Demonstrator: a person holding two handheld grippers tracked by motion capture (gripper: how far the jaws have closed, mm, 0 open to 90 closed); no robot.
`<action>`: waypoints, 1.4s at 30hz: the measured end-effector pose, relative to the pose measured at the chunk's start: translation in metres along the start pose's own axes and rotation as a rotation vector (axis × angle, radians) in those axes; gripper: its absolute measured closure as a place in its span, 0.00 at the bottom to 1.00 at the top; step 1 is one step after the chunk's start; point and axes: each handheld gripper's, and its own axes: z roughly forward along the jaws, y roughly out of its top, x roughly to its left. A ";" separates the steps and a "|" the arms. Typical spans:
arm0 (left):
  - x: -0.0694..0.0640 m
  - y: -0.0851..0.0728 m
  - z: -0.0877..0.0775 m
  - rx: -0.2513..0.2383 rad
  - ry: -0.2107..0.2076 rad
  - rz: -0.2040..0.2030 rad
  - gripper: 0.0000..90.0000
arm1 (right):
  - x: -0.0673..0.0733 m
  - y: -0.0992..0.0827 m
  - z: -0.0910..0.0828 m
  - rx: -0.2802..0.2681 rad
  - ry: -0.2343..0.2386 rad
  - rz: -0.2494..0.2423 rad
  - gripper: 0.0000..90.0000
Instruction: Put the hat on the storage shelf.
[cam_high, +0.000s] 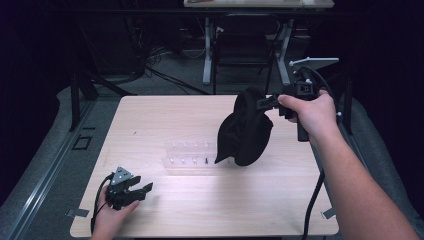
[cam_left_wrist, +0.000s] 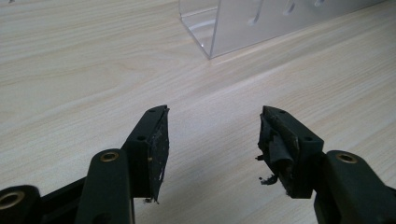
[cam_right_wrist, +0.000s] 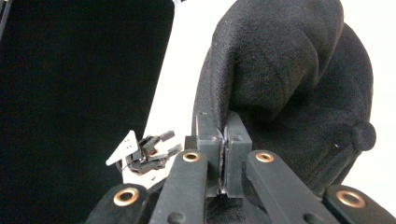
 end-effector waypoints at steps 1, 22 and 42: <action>0.000 0.000 0.000 0.000 -0.002 0.001 0.48 | 0.001 0.002 0.004 0.002 -0.001 0.002 0.98; -0.002 0.001 0.001 -0.005 -0.006 0.006 0.48 | 0.013 0.012 0.039 0.031 0.015 -0.015 0.98; -0.015 0.013 0.001 -0.046 -0.044 0.025 0.48 | 0.016 0.012 0.054 0.049 0.049 -0.016 0.98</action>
